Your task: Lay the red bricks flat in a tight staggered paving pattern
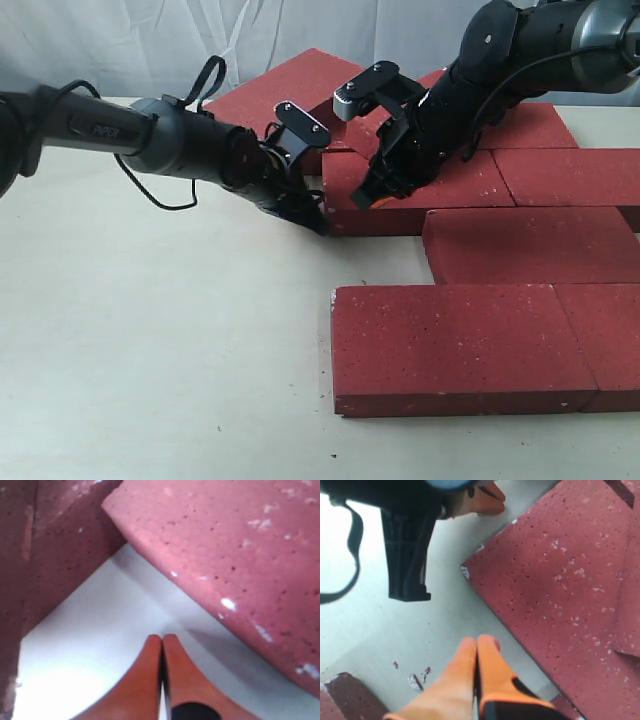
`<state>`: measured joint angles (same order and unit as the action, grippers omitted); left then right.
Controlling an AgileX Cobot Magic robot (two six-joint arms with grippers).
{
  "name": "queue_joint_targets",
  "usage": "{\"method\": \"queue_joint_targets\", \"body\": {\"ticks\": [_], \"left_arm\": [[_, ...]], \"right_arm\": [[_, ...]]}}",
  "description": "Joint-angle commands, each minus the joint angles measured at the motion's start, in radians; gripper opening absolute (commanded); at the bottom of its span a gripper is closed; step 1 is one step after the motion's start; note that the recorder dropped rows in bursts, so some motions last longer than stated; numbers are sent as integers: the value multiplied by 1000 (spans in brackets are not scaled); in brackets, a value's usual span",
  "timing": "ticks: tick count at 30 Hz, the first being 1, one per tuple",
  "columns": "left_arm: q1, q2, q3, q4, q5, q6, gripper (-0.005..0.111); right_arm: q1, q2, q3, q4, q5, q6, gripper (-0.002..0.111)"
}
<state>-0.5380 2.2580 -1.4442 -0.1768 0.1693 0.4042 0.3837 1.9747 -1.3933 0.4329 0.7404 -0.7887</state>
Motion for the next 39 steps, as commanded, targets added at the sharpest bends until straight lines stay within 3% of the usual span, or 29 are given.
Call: {"method": "queue_joint_targets", "body": {"ticks": [1,16,24,39], "left_arm": [[12,-27,0,8,41,-3,0],[-71,4,-2,-78,-45,-3,0],[-72,4,-4,-96,-71,-3,0],[-12,-67,-4,-69,137,-3,0]], "right_arm": [[-3,-10,2,-5,-6,-4,-1],[-3,-10,2,-5,-11,-4,-1],[-3,-10,2,-5,-11,-4,-1],[-3,-20,2,77,-2,-4,-1]]}}
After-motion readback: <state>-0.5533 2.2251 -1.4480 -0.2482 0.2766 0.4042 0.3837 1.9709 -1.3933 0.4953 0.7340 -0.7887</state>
